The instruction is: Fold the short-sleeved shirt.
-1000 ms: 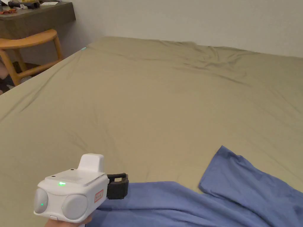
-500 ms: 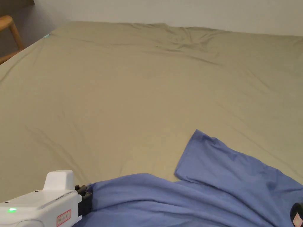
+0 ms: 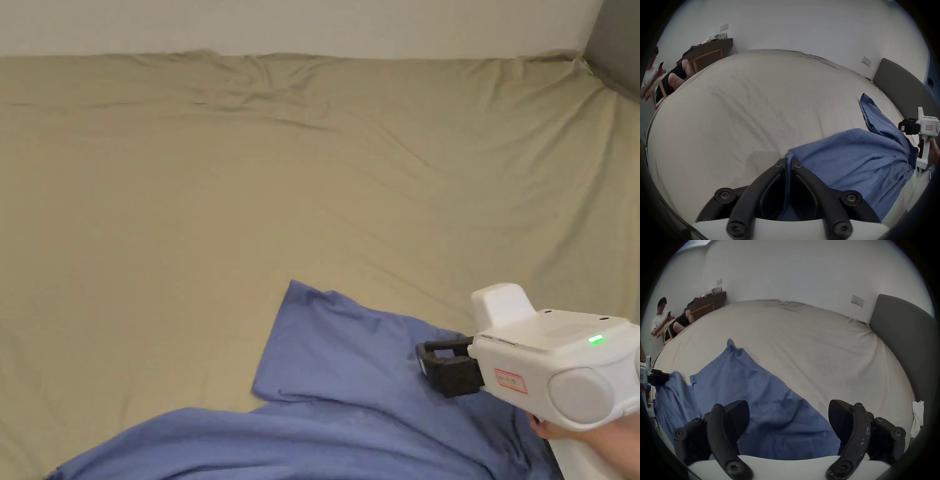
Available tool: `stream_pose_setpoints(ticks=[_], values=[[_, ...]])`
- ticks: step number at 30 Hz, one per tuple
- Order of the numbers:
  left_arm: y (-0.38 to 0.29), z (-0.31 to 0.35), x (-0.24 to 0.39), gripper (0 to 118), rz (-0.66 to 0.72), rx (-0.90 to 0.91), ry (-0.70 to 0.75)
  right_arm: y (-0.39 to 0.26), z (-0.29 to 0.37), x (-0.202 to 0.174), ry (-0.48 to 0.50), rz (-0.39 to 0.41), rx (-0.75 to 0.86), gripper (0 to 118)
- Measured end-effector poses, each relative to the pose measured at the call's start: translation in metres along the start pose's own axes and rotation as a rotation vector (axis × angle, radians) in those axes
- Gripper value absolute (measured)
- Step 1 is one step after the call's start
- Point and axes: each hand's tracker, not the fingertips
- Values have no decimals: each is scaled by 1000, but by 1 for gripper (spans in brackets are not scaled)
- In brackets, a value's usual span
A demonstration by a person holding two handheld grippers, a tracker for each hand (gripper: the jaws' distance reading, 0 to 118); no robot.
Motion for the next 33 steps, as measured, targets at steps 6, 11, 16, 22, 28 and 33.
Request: stream_pose_setpoints(ticks=[6, 11, 16, 22, 28, 33], values=[[1, 3, 9, 4, -3, 1, 11, -1, -29, -5, 16, 26, -125, 101], [2, 1, 6, 5, 8, 2, 11, 3, -28, -6, 39, 35, -80, 83], [1, 0, 2, 4, 16, 4, 12, 15, -49, -6, 55, 19, -152, 82], [3, 1, 8, 4, 33, 1, 34, 24, -24, -17, 55, 107, -160, 4], [16, 18, 7, 4, 103, 41, 10, 35, 27, -11, 77, -43, -14, 4], [62, 66, 7, 4, 117, 204, -75, 67, 111, 14, 61, -160, 184, 4]])
